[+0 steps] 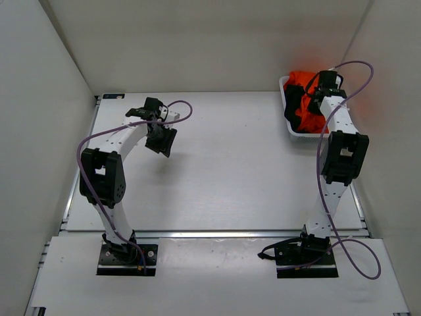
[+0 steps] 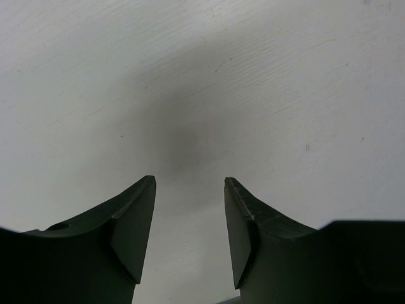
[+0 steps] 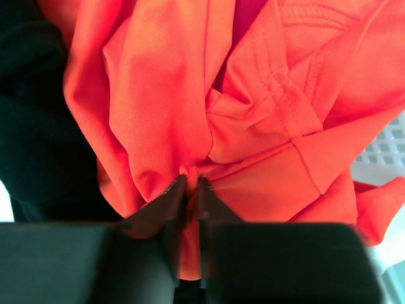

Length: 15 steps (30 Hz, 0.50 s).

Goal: Fold and stack the t-shirts
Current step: Grab crumpled tshirt from bin with the right arm

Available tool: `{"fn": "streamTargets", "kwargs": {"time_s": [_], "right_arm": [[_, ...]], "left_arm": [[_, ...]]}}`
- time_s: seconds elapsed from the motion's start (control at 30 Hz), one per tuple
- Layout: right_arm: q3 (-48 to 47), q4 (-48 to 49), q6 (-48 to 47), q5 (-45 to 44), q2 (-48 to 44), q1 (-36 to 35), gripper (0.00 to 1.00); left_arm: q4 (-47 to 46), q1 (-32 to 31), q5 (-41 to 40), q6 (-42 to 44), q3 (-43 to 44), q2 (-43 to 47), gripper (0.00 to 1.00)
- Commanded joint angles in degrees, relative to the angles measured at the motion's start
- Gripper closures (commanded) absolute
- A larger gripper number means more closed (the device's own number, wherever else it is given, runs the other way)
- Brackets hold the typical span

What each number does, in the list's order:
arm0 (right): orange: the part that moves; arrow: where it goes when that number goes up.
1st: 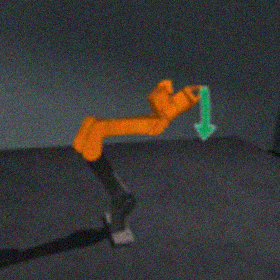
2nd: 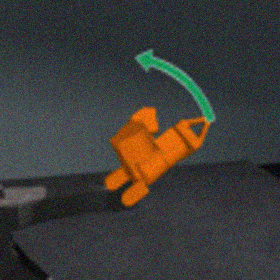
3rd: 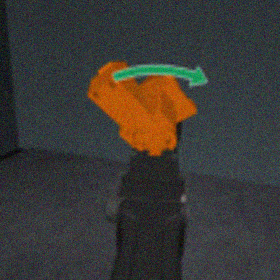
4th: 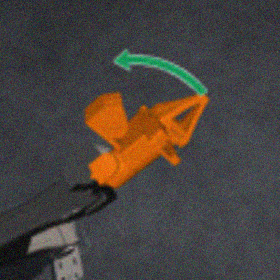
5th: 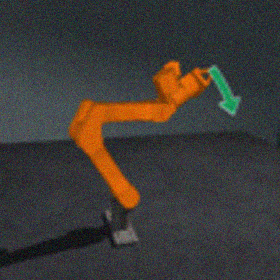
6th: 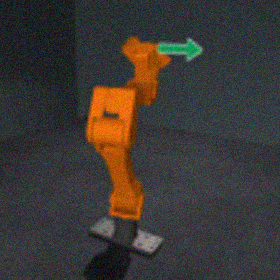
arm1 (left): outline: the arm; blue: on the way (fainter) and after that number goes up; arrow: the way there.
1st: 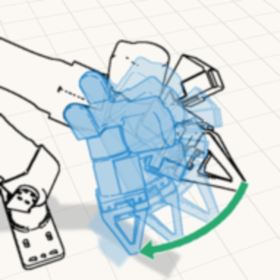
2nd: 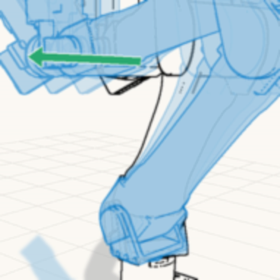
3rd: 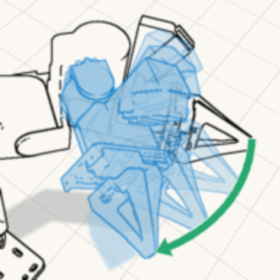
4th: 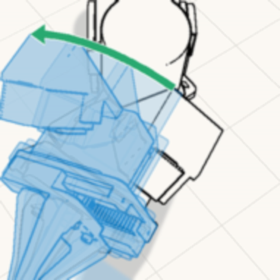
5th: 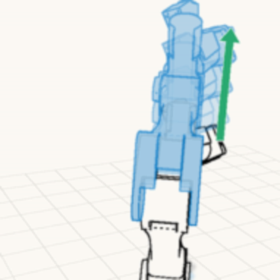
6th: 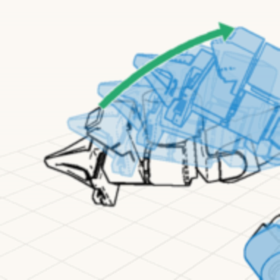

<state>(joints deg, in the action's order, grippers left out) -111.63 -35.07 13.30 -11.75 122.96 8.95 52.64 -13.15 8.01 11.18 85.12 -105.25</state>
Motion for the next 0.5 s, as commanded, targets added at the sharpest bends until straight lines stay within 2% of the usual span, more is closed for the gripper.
{"fn": "streamTargets", "kwargs": {"time_s": [0.0, 0.03, 0.23, 0.47], "right_arm": [[-2.4, -0.4, 0.9, 2.2, 0.6, 0.7, 0.95], [-2.6, -0.4, 1.5, 2.1, 0.1, 0.6, 1.00], [-6.4, 0.4, 0.6, 3.3, -2.8, 1.1, 1.00], [-22.7, 5.8, -2.7, -1.6, -7.7, -0.3, 1.00]], "left_arm": [[-0.5, -0.1, -1.1, 0.9, -0.1, 3.7, 0.41], [-0.5, 0.0, -1.0, 1.0, -0.1, 4.0, 0.42], [-0.6, 0.0, -2.1, 1.1, -0.2, 3.7, 0.43], [-1.2, -0.1, -3.9, 1.6, 1.8, 4.0, 0.43]]}}
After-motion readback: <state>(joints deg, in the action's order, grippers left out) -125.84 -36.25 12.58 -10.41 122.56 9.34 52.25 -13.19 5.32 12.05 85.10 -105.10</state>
